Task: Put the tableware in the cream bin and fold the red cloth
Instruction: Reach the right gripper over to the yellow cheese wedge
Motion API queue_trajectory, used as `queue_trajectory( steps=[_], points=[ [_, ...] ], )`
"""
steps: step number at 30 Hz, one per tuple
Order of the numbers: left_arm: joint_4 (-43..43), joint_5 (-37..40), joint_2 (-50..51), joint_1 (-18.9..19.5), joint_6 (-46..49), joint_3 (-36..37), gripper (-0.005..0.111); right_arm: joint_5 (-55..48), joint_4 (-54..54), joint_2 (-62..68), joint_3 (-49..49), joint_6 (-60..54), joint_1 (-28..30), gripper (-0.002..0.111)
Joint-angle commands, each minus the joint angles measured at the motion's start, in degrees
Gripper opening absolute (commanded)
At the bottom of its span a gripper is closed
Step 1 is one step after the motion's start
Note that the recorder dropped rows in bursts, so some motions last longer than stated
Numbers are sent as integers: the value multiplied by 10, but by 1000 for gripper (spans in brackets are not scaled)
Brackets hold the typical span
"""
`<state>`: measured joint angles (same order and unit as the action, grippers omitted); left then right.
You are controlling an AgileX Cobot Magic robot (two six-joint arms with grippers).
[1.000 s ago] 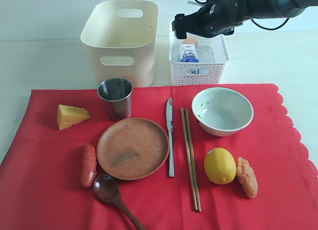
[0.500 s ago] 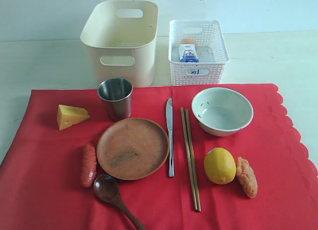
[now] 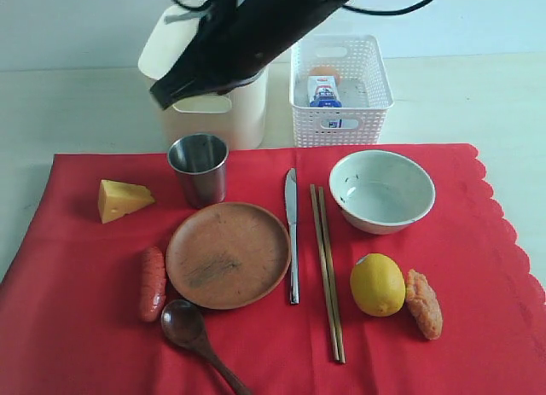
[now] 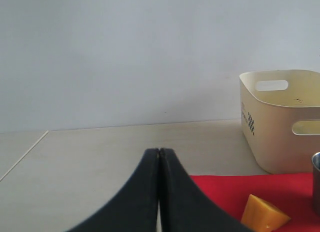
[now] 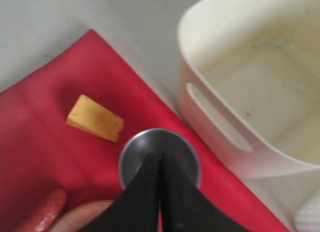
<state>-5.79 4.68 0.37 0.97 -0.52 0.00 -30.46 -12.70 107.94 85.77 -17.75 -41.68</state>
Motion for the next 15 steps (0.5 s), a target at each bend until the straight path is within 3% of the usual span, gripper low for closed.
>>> queue_trajectory(
  steps=[1, 5, 11, 15],
  points=[
    [-1, 1, -4, 1, -2, 0, 0, 47, -18, 36, -2, -27, -47, 0],
    [-1, 1, -4, 1, -2, 0, 0, 78, -19, 90, 22, -27, -71, 0],
    [-1, 1, -4, 1, -2, 0, 0, -6, -23, 184, 153, -25, -87, 0],
    [-1, 1, -4, 1, -2, 0, 0, -12, 4, 232, 207, 58, -94, 6]
  ],
)
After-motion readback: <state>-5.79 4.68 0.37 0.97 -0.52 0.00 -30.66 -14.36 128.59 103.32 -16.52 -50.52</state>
